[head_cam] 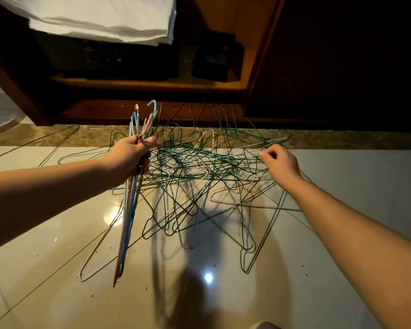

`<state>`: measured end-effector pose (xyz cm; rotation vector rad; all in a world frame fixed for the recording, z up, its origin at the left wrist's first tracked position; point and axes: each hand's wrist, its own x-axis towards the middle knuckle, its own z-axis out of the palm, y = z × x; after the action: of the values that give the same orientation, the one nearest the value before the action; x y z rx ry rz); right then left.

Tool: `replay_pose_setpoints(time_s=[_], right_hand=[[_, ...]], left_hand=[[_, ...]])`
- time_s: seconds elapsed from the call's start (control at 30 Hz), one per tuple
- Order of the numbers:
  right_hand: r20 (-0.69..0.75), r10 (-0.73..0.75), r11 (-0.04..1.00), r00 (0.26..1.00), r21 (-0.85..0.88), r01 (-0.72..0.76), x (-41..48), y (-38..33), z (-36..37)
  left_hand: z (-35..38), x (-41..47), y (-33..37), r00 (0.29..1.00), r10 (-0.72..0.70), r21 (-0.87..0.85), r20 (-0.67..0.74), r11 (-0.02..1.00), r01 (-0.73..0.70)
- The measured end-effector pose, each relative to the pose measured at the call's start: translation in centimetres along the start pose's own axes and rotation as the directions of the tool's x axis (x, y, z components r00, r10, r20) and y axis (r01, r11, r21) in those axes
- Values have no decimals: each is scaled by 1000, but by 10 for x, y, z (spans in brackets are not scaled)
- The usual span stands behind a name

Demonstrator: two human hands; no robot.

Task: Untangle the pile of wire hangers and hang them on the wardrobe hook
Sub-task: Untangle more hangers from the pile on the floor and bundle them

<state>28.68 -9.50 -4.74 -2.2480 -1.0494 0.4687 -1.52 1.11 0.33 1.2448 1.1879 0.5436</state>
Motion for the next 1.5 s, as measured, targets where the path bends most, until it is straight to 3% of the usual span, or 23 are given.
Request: replay_pose_setpoints(time_s=[0.2,0.33,0.4,0.5,0.7,0.83,1.1,1.27,1.43,1.5], right_hand=[[-78,16,998,997,62,-11,4,-9,3],[-45,50,983,998,180,-41,14,-16,4],[-5,111,973,994,204,-108,23,-20,3],[48,235,966,971,100,-239,38,-22,5],[328,469,853,820,71,-517,38,18,24],[417,473,815,777,127,-565,41,35,43],[409,443,738,798,340,-584,66,28,60],[517,454,506,726,521,-687,68,33,68],[489,458,431,742,608,-667,65,35,81],[473,454,449,755,611,-652,60,37,85]], left_hand=[[-6,8,-12,995,66,175,-76,983,-52],[-8,23,-26,987,106,263,-121,962,-71],[-6,34,-33,981,124,293,-150,953,-76],[3,48,-44,978,114,265,-173,962,-65],[22,64,-62,991,23,264,-133,964,13],[31,74,-74,991,-34,286,-126,956,69],[48,98,-101,970,59,546,-237,834,83],[60,101,-108,980,60,664,-188,743,82],[63,103,-112,980,30,658,-199,745,111],[63,104,-111,978,36,667,-206,737,113]])
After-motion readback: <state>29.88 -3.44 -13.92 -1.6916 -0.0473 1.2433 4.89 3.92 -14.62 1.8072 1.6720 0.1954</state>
